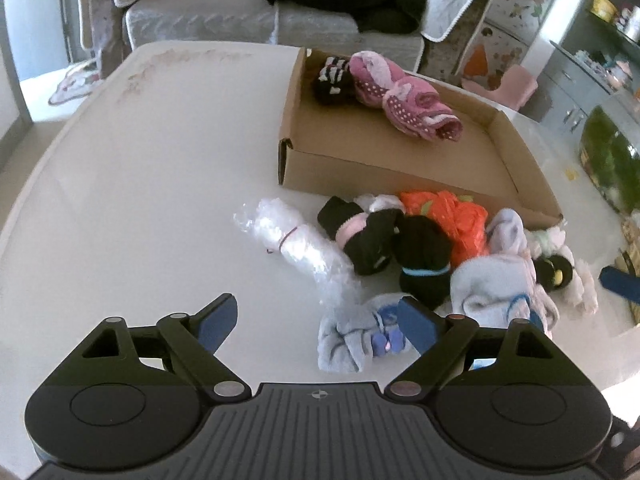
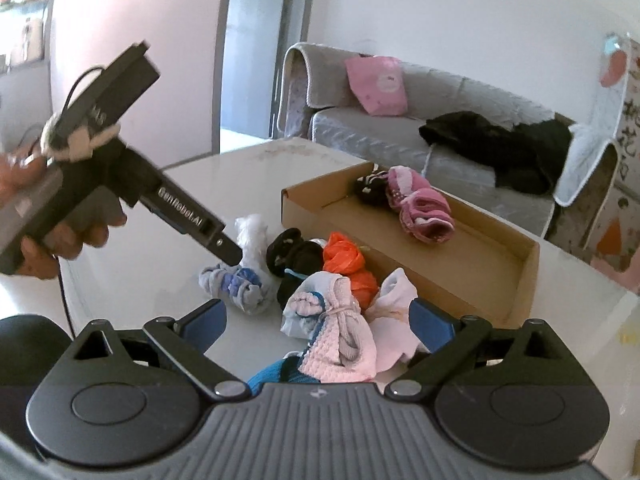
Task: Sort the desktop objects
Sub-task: 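Move both open tools back over the sock pile, then grasp the clear plastic-wrapped bundle with the left tool while the right grasps the white knitted bundle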
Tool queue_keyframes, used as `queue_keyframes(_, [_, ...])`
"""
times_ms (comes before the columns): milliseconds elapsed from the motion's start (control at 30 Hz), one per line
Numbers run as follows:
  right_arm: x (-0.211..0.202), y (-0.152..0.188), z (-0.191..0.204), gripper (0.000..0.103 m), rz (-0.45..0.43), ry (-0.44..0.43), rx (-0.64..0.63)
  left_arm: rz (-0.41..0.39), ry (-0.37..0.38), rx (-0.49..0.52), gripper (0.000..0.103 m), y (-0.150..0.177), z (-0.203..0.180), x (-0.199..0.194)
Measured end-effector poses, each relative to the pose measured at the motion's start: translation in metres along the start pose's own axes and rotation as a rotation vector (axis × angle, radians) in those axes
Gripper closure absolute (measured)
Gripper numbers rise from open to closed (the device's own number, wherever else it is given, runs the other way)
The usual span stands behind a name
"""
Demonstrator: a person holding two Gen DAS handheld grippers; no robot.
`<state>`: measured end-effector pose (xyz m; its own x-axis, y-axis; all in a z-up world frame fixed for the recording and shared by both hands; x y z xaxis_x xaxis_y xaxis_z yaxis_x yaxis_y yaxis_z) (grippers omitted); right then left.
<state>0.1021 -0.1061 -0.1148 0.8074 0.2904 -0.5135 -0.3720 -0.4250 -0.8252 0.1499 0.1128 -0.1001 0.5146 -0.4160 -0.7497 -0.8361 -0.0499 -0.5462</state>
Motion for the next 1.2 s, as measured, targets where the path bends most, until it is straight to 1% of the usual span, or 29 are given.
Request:
queue_keyframes(67, [0.009, -0.004, -0.001, 0.006, -0.003, -0.001, -0.013, -0.002, -0.003, -0.024, 0.012, -0.004, 0.005, 0.005])
queue_keyframes(167, [0.022, -0.006, 0.000, 0.007, -0.002, -0.004, -0.035, 0.003, -0.019, -0.091, 0.012, -0.014, 0.019, 0.016])
queue_keyframes(267, [0.026, -0.002, 0.003, 0.012, 0.014, -0.018, -0.042, 0.007, -0.044, -0.155, 0.012, -0.020, 0.033, 0.027])
queue_keyframes(333, [0.020, 0.009, 0.006, 0.013, 0.019, -0.028, -0.037, 0.000, -0.036, -0.196, 0.010, -0.025, 0.040, 0.030])
queue_keyframes(400, [0.016, 0.016, 0.010, 0.016, 0.029, -0.031, -0.033, -0.012, -0.049, -0.212, 0.010, -0.030, 0.044, 0.032])
queue_keyframes(533, [0.018, 0.020, 0.010, 0.016, 0.042, -0.035, -0.027, -0.021, -0.048, -0.235, 0.009, -0.036, 0.048, 0.033])
queue_keyframes(567, [0.019, 0.021, 0.010, 0.016, 0.046, -0.038, -0.025, -0.022, -0.046, -0.244, 0.009, -0.037, 0.049, 0.034])
queue_keyframes(700, [0.015, 0.022, 0.011, 0.016, 0.044, -0.042, -0.024, -0.031, 0.019, -0.326, 0.009, -0.040, 0.056, 0.031])
queue_keyframes(733, [0.015, 0.022, 0.011, 0.016, 0.046, -0.045, -0.022, -0.034, 0.023, -0.339, 0.009, -0.041, 0.057, 0.031])
queue_keyframes(833, [0.016, 0.022, 0.011, 0.018, 0.058, -0.053, -0.018, -0.043, 0.002, -0.328, 0.009, -0.044, 0.057, 0.033])
queue_keyframes(1000, [0.018, 0.024, 0.013, 0.025, 0.078, -0.055, -0.019, -0.037, 0.006, -0.344, 0.009, -0.050, 0.056, 0.038])
queue_keyframes(1067, [0.017, 0.026, 0.014, 0.026, 0.084, -0.054, -0.018, -0.032, 0.010, -0.348, 0.009, -0.052, 0.055, 0.040])
queue_keyframes(1200, [0.020, 0.028, 0.014, 0.031, 0.103, -0.062, -0.006, -0.027, -0.012, -0.339, 0.010, -0.056, 0.053, 0.044])
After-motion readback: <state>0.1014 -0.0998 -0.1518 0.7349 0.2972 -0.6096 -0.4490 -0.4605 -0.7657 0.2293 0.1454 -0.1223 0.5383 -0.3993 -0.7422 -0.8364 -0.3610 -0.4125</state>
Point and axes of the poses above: each gripper's, at about its wrist camera, not at the fingertips, and x roughly the way its jaws point, z to its left, y to its underside, the point moved 2 cm from there along x, roughly the way its jaws point, and after that the axes turned 13 degrees about y, right-handed, at the moved point
